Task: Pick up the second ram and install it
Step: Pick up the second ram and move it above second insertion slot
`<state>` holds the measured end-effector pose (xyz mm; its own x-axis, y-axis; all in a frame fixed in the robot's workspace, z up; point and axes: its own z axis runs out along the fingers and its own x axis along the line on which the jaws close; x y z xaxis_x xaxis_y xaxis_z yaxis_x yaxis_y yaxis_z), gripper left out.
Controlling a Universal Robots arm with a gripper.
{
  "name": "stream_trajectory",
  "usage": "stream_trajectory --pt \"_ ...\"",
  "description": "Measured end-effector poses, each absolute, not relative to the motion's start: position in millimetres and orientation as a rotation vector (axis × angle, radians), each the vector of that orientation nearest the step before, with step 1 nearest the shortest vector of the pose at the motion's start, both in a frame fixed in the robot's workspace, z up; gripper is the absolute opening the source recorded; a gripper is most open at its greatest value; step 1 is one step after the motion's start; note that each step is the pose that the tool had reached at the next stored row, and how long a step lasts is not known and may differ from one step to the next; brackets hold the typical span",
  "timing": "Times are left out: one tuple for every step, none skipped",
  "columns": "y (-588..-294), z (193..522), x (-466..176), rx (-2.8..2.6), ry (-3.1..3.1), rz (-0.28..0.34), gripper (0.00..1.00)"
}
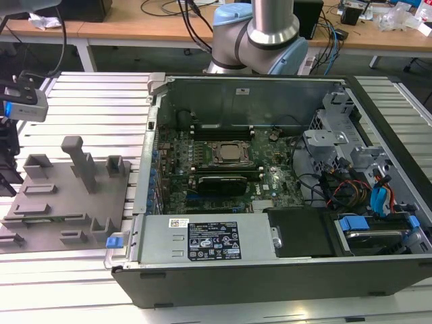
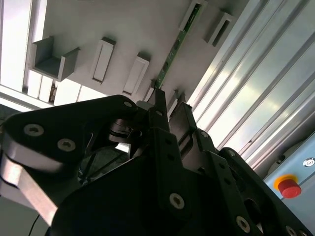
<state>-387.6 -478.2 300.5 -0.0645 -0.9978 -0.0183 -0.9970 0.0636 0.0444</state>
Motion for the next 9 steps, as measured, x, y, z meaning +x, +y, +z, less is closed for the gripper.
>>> stream_trajectory --pt "-478.2 299.8 -387.6 2.137 -2.278 -0.070 0.30" --pt "-478.2 298.8 -387.6 2.137 -2.279 -0.070 0.30" --pt "-478.2 298.0 -387.6 2.137 -2.278 -0.070 0.30" --pt "-478.2 297.1 -387.6 2.137 -2.278 -0.070 0.30" --pt "-478.2 296.4 -387.6 2.137 -2.278 -0.070 0.30" --pt "-478.2 295.4 -387.6 2.137 -2.278 -0.070 0.30" --pt "-478.2 294.3 -387.6 2.137 -2.278 -0.070 0.30" --pt "-478.2 293.5 -387.6 2.137 -2.278 -0.070 0.30" --pt "-478.2 293.0 -387.6 2.137 -2.278 -0.070 0.30"
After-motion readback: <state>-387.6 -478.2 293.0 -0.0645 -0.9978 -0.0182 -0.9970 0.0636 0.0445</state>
